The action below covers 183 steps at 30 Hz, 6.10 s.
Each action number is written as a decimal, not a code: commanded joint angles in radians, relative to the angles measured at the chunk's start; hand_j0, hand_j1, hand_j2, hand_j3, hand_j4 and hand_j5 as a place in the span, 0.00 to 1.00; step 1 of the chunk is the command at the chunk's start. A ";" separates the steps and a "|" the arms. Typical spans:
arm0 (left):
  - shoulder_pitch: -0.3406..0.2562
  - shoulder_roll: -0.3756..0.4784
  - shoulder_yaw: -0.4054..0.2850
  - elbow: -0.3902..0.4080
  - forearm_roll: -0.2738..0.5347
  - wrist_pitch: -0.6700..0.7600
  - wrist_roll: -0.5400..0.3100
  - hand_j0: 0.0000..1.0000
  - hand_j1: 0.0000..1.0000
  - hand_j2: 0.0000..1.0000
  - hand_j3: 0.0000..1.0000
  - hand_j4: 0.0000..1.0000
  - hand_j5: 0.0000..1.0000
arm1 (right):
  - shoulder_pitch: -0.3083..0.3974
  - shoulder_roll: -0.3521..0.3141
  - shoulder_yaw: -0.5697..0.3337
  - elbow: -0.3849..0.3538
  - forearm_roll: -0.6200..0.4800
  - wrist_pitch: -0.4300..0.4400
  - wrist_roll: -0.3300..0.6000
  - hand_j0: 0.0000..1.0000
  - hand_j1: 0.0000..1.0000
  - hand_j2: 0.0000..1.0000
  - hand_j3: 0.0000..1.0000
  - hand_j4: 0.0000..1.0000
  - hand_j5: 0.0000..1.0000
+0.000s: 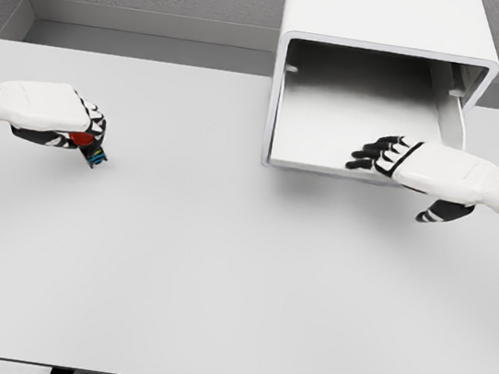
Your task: Slide open multi-storey tabletop storage cabinets and put open load switch and slide close multi-storey tabletop storage cabinets
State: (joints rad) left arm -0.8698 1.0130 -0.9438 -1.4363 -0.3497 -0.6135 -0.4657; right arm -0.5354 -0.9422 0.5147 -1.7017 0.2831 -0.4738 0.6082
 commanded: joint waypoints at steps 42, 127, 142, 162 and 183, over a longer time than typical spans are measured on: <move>-0.291 -0.047 0.006 -0.260 0.169 0.003 -0.001 0.41 0.41 0.41 0.41 0.41 0.41 | 0.618 -0.118 -0.766 -0.055 -0.285 -0.137 0.003 1.00 1.00 1.00 1.00 1.00 1.00; -0.476 -0.447 -0.013 -0.249 0.245 0.003 -0.145 1.00 1.00 1.00 1.00 1.00 1.00 | 0.462 -0.121 -0.383 -0.056 -0.214 -0.137 0.003 0.64 0.64 0.64 0.64 0.64 0.64; -0.341 0.027 -0.052 -0.199 0.405 0.003 -0.145 1.00 1.00 1.00 1.00 1.00 1.00 | 0.324 -0.087 -0.306 -0.055 -0.217 -0.137 0.003 0.67 0.67 0.67 0.67 0.67 0.67; -0.310 -0.060 -0.228 -0.168 0.273 0.003 -0.145 1.00 1.00 1.00 1.00 1.00 1.00 | 0.133 -0.004 -0.094 0.016 -0.144 -0.137 0.003 0.68 0.68 0.68 0.68 0.68 0.68; -0.311 -0.070 -0.285 -0.145 0.258 0.003 -0.145 1.00 1.00 1.00 1.00 1.00 1.00 | -0.080 0.117 0.039 0.221 -0.104 -0.137 0.003 0.69 0.69 0.69 0.69 0.69 0.69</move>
State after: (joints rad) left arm -1.1812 0.9431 -1.2267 -1.5817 -0.0966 -0.6133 -0.6112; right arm -0.6151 -0.8253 0.5529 -1.4828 0.1848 -0.6137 0.6112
